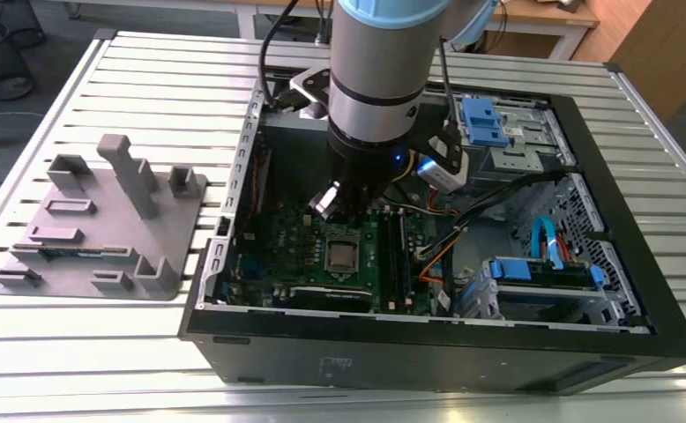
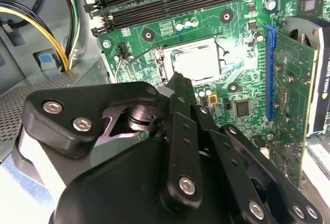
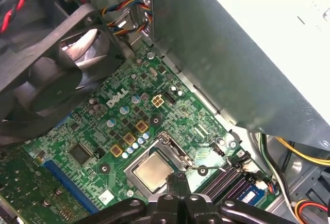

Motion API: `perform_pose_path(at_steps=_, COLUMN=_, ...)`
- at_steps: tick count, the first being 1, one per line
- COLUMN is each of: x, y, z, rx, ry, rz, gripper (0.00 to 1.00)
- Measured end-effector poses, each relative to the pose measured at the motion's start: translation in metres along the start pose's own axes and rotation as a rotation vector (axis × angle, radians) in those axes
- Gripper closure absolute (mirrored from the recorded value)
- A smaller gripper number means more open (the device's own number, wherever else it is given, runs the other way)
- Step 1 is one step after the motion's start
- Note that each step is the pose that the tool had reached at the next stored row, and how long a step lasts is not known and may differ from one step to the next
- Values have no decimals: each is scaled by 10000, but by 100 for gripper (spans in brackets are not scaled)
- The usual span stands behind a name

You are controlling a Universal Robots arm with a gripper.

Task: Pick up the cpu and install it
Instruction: 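Install the first cpu locking lever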

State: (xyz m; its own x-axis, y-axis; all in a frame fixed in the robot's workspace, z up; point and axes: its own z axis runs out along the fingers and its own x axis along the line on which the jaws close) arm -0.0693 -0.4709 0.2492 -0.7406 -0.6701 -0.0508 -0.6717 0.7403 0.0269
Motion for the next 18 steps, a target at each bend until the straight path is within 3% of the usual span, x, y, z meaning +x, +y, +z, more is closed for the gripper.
perform_pose_path(at_steps=1, x=0, y=0, z=0, rx=-7, ry=-4, rz=0, gripper=89)
perform_pose_path(at_steps=3, x=0, y=-1, z=-4, rx=-78, ry=-70, rz=0, gripper=89)
perform_pose_path(at_steps=10, x=-12, y=-7, z=-58, rx=-473, ry=-425, rz=-25, gripper=89)
perform_pose_path(at_steps=18, x=-85, y=-42, z=-56, rx=-524, ry=-471, rz=-29, gripper=89)
